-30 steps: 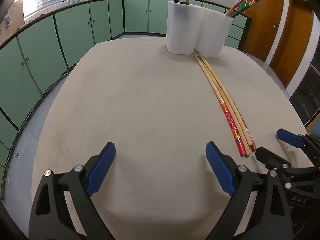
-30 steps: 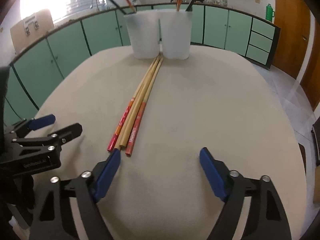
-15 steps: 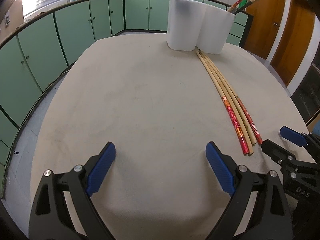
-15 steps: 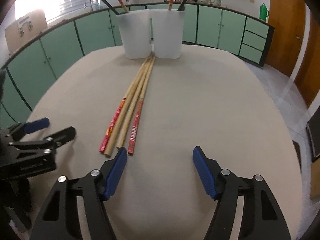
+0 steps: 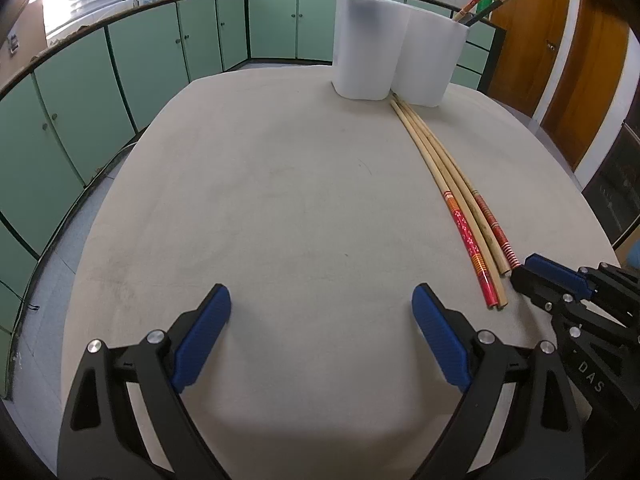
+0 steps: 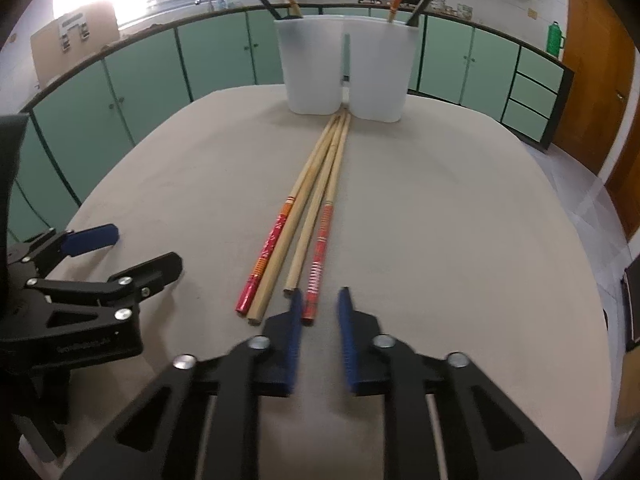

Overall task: Organize utensils
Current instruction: 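Move both tools down to the remaining chopsticks on the table, then grasp a red-patterned chopstick with the right tool while the left tool grasps another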

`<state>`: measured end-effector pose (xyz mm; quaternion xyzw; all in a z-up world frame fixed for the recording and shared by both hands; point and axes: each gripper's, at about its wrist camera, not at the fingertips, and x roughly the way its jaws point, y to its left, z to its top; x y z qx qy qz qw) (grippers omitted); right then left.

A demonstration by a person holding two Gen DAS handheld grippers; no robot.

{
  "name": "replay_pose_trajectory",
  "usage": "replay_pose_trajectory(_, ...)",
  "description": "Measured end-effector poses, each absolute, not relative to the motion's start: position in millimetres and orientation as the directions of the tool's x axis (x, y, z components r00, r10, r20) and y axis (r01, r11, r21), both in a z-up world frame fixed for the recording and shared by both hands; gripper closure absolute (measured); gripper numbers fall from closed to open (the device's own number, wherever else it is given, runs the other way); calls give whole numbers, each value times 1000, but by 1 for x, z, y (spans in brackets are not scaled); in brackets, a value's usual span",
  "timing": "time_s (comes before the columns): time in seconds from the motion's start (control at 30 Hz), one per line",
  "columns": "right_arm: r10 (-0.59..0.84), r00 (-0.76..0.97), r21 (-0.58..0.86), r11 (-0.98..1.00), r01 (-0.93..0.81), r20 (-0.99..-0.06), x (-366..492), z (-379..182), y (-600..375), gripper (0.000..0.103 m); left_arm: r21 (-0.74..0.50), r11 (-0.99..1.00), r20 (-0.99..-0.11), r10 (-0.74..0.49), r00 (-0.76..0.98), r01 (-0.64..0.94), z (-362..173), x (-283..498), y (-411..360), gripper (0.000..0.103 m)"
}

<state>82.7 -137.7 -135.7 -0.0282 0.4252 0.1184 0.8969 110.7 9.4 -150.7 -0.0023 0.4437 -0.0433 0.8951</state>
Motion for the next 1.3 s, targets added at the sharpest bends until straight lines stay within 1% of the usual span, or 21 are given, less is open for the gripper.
replay_pose_trajectory(0.03, 192, 609, 55, 970, -237, -769, 82, -136, -139, 96, -43, 996, -794, -80, 603, 76, -151, 111, 9, 13)
replay_pose_trajectory(0.13, 193, 610, 69, 973, -221, -768, 80, -136, -148, 97, -44, 996, -794, -81, 602, 75, -151, 111, 9, 13)
replay_pose_trajectory(0.23, 196, 616, 93, 976, -195, -763, 75, -136, -161, 97, -40, 996, -796, -78, 601, 76, -151, 111, 8, 13)
replay_pose_trajectory(0.37, 255, 606, 155, 965, -213, -753, 74, -137, -169, 95, -31, 996, -797, -74, 600, 82, -152, 110, 6, 13)
replay_pose_trajectory(0.43, 257, 604, 155, 964, -216, -755, 76, -138, -167, 92, -29, 996, -796, -74, 600, 83, -153, 110, 5, 13)
replay_pose_trajectory(0.6, 254, 600, 150, 964, -219, -759, 80, -138, -164, 92, -25, 996, -797, -72, 600, 86, -153, 110, 4, 13)
replay_pose_trajectory(0.67, 244, 601, 139, 966, -217, -761, 81, -138, -163, 93, -26, 996, -796, -74, 600, 89, -152, 109, 4, 13)
replay_pose_trajectory(0.73, 243, 604, 141, 967, -212, -759, 79, -138, -165, 97, -39, 995, -794, -88, 601, 94, -152, 108, 3, 13)
replay_pose_trajectory(1.0, 205, 621, 132, 978, -162, -757, 77, -138, -181, 97, -79, 983, -789, -162, 592, 165, -148, 103, -19, 13)
replay_pose_trajectory(1.13, 222, 618, 165, 975, -149, -754, 78, -139, -188, 97, -58, 979, -795, -163, 584, 193, -150, 103, -34, 13)
replay_pose_trajectory(1.3, 225, 618, 169, 974, -149, -753, 79, -139, -187, 97, -51, 980, -798, -156, 582, 193, -151, 107, -41, 13)
